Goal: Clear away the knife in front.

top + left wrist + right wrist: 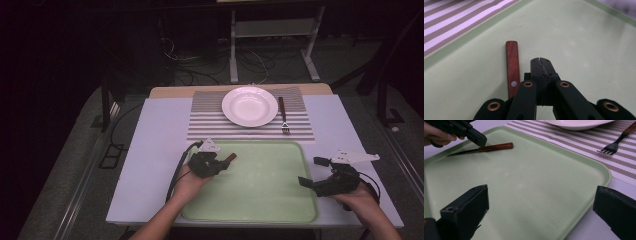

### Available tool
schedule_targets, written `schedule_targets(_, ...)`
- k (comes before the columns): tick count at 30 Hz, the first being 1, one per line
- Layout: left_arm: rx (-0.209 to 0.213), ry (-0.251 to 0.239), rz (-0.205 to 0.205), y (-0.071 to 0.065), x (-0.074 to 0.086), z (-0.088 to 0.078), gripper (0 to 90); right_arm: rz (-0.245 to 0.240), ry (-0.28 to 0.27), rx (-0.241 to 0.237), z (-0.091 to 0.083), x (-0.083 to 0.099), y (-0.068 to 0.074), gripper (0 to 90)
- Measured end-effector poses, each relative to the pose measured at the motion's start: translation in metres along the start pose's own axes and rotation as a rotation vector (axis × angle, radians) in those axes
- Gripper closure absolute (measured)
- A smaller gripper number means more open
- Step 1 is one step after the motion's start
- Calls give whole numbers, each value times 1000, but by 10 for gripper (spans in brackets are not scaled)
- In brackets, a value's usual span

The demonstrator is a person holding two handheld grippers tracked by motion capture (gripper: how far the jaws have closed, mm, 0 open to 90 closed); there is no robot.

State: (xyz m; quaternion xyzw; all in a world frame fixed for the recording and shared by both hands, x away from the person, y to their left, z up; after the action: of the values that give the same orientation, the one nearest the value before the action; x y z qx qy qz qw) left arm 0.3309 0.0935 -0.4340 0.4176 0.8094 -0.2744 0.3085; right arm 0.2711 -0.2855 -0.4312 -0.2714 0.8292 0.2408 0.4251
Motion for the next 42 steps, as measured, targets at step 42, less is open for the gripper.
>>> schedule_targets(42,-72,69,-77,29,25,-13,896,-10,1,-9,3,-2,1,5)
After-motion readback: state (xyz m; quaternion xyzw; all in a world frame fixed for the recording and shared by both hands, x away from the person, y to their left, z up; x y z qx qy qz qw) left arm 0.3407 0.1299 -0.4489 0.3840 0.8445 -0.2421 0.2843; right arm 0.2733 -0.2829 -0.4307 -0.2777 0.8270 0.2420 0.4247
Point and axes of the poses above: each handheld gripper's, and its own axes: z roughly forward along the jaws, x roughly out of its underside, y roughly to its left, the point moved 1 cm from there along z, roughly forward along the jaws, and after that the axes turned 3 degrees about x, right-handed, at the moved point
